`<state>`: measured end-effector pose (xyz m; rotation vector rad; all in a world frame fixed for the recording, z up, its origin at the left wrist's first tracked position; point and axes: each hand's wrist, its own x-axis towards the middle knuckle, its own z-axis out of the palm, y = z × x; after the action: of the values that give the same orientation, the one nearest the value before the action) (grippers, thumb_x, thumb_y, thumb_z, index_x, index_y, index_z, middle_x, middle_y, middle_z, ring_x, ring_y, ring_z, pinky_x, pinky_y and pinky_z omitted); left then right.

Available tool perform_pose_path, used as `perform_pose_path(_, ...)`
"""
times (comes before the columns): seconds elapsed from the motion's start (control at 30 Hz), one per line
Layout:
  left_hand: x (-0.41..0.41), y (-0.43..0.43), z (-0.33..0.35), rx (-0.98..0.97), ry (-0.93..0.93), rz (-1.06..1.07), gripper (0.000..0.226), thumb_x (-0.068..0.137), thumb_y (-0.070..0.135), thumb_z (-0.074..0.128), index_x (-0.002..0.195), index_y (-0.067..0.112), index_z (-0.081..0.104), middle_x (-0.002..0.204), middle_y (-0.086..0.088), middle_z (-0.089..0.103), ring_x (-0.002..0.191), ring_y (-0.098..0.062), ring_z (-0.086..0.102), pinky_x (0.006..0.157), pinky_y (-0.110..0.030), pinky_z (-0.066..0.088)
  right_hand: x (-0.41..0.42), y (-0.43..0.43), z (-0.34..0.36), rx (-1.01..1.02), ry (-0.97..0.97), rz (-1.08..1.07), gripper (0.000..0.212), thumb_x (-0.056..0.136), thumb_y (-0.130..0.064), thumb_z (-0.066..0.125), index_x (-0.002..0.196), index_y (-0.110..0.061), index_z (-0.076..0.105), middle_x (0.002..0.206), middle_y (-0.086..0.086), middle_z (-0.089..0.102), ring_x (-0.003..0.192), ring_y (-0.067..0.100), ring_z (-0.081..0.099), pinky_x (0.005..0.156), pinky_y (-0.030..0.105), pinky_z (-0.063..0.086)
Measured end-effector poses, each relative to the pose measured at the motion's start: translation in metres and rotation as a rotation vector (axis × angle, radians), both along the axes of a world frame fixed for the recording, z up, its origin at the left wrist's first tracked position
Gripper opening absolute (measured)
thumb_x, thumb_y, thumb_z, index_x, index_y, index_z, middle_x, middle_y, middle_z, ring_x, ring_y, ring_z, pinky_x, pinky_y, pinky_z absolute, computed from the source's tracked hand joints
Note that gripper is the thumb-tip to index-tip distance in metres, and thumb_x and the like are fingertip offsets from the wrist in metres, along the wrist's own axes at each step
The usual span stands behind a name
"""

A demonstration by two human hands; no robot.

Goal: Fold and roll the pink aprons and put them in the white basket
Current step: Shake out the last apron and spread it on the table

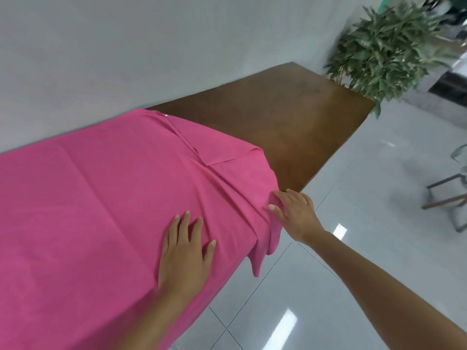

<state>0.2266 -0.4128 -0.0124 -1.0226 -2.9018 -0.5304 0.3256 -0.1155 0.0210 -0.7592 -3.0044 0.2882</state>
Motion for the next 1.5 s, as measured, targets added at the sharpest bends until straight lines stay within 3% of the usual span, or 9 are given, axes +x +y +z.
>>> perform_pose_path(0.37, 0.002, 0.001, -0.003, 0.027, -0.022, 0.004, 0.063, 0.098, 0.051, 0.04, 0.146, 0.013, 0.049, 0.159, -0.015, 0.036, 0.151, -0.036, 0.025, 0.12, -0.05, 0.03, -0.039, 0.062, 0.011, -0.041, -0.068, -0.177, 0.08, 0.089, -0.076, 0.009, 0.138, -0.029, 0.052, 0.133, 0.001, 0.061, 0.132, 0.028, 0.045, 0.109, 0.05, 0.034)
perform_pose_path(0.57, 0.001, 0.016, 0.003, 0.09, -0.15, 0.1, 0.059, 0.087, 0.04, 0.072, 0.136, 0.012, 0.055, 0.153, -0.016, 0.037, 0.146, -0.038, 0.028, 0.116, -0.055, 0.032, -0.068, 0.074, 0.012, -0.187, -0.121, -0.299, 0.078, 0.086, -0.071, 0.014, 0.133, -0.022, 0.053, 0.128, 0.008, 0.061, 0.137, 0.034, 0.04, 0.105, 0.049, 0.038)
perform_pose_path(0.7, 0.003, 0.03, 0.007, 0.086, -0.135, 0.149, 0.063, 0.082, 0.038, 0.076, 0.133, 0.007, 0.055, 0.151, -0.019, 0.037, 0.141, -0.042, 0.031, 0.112, -0.058, 0.031, -0.055, 0.048, 0.002, -0.167, 0.053, -0.311, 0.05, 0.089, -0.064, 0.029, 0.096, -0.021, 0.053, 0.092, -0.001, 0.059, 0.102, 0.035, 0.055, 0.083, 0.043, 0.046)
perform_pose_path(0.77, 0.004, 0.039, 0.007, 0.089, -0.111, 0.152, 0.065, 0.081, 0.037, 0.076, 0.133, 0.005, 0.055, 0.15, -0.02, 0.038, 0.141, -0.042, 0.032, 0.112, -0.058, 0.031, -0.04, 0.034, -0.005, -0.227, 0.149, -0.296, 0.045, 0.092, -0.061, 0.031, 0.093, -0.02, 0.049, 0.087, -0.001, 0.055, 0.091, 0.035, 0.055, 0.079, 0.043, 0.045)
perform_pose_path(0.83, 0.004, 0.05, 0.008, 0.098, -0.093, 0.158, 0.066, 0.081, 0.037, 0.077, 0.133, 0.004, 0.054, 0.15, -0.02, 0.039, 0.141, -0.041, 0.033, 0.112, -0.058, 0.031, -0.027, 0.025, -0.008, -0.304, 0.184, -0.275, 0.058, 0.095, -0.062, 0.031, 0.115, -0.014, 0.055, 0.11, 0.005, 0.059, 0.107, 0.033, 0.052, 0.094, 0.047, 0.044)
perform_pose_path(0.93, 0.006, 0.069, 0.008, 0.104, -0.092, 0.205, 0.066, 0.087, 0.047, 0.06, 0.135, 0.003, 0.052, 0.15, -0.019, 0.039, 0.14, -0.041, 0.033, 0.112, -0.057, 0.032, -0.011, 0.024, -0.013, -0.348, 0.175, -0.233, 0.074, 0.101, -0.061, 0.035, 0.155, -0.011, 0.033, 0.16, 0.006, 0.034, 0.146, 0.025, 0.03, 0.121, 0.044, 0.025)
perform_pose_path(1.07, 0.007, 0.086, 0.003, 0.047, -0.067, 0.24, 0.077, 0.089, 0.058, 0.038, 0.141, 0.002, 0.05, 0.152, -0.017, 0.041, 0.143, -0.04, 0.032, 0.115, -0.057, 0.03, -0.002, 0.048, -0.022, -0.299, 0.201, -0.116, 0.082, 0.097, -0.07, 0.024, 0.158, -0.015, 0.025, 0.165, 0.001, 0.025, 0.152, 0.018, 0.023, 0.125, 0.04, 0.019)
perform_pose_path(1.23, 0.01, 0.09, -0.001, -0.057, -0.009, 0.284, 0.088, 0.092, 0.066, 0.032, 0.151, 0.001, 0.038, 0.158, -0.012, 0.039, 0.149, -0.033, 0.027, 0.121, -0.052, 0.025, 0.004, 0.098, -0.03, -0.283, 0.149, 0.111, 0.077, 0.1, -0.068, 0.024, 0.16, -0.022, 0.021, 0.167, -0.007, 0.017, 0.153, 0.01, 0.016, 0.125, 0.032, 0.012)
perform_pose_path(1.5, 0.007, 0.1, -0.002, -0.126, 0.041, 0.325, 0.086, 0.09, 0.07, 0.033, 0.151, 0.009, 0.041, 0.155, -0.007, 0.041, 0.147, -0.031, 0.03, 0.12, -0.051, 0.028, -0.033, 0.207, -0.029, -0.142, 0.055, 0.329, 0.097, 0.09, -0.079, 0.006, 0.16, -0.013, 0.02, 0.168, 0.0, 0.015, 0.154, 0.015, 0.012, 0.125, 0.029, 0.008)
